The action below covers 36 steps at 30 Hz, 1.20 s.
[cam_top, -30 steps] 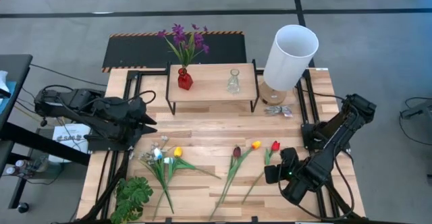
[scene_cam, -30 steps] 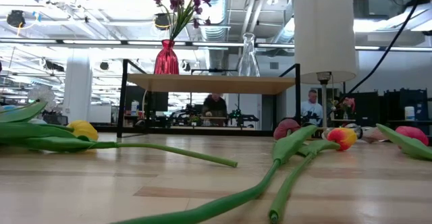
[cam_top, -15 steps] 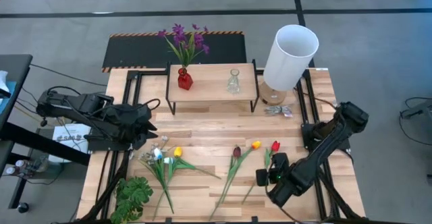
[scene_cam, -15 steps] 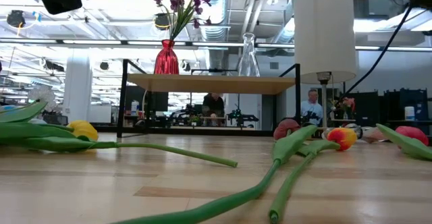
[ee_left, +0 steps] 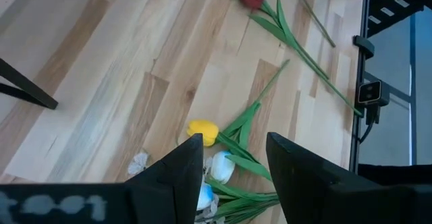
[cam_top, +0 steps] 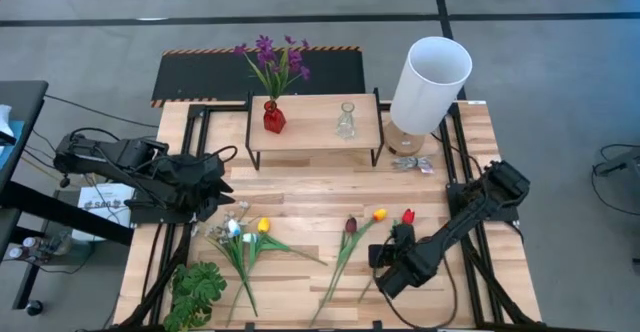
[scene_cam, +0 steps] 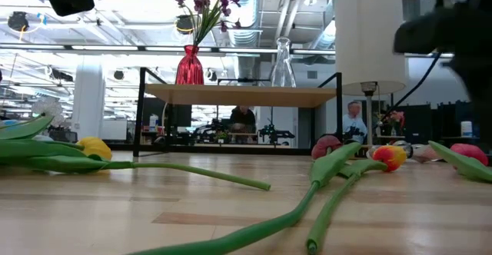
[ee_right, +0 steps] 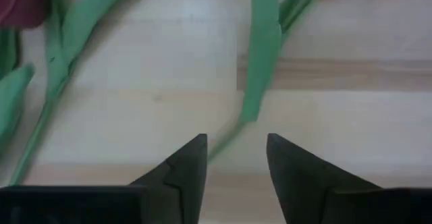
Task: Pick and place flowers into a vace then onto a shelf
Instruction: Put the red flower into the red vase on the shelf
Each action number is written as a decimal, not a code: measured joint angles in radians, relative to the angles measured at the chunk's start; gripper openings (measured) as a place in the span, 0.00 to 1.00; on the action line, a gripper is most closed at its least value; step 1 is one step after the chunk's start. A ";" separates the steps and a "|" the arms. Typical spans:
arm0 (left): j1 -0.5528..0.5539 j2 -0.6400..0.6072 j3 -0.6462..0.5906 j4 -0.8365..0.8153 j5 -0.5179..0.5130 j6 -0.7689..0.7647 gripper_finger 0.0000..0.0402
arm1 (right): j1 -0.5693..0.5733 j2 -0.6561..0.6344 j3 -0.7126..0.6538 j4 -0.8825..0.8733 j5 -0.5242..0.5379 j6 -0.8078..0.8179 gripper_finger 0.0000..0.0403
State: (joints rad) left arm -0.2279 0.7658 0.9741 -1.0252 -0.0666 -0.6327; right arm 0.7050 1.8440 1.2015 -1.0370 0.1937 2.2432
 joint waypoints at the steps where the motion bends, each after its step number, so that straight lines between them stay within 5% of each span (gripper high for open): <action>1: 0.000 0.000 0.000 0.000 0.000 -0.001 0.38 | -0.009 0.009 0.000 -0.001 -0.004 -0.001 0.38; 18: 0.000 0.000 0.000 0.006 -0.001 -0.011 0.38 | -0.033 0.107 0.000 0.018 -0.060 -0.008 0.38; 36: 0.000 0.000 0.000 0.007 -0.001 -0.011 0.38 | -0.024 0.104 0.000 0.054 0.023 -0.053 0.02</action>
State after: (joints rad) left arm -0.2279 0.7658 0.9743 -1.0183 -0.0673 -0.6433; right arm 0.6807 1.9485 1.2011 -0.9825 0.2171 2.1906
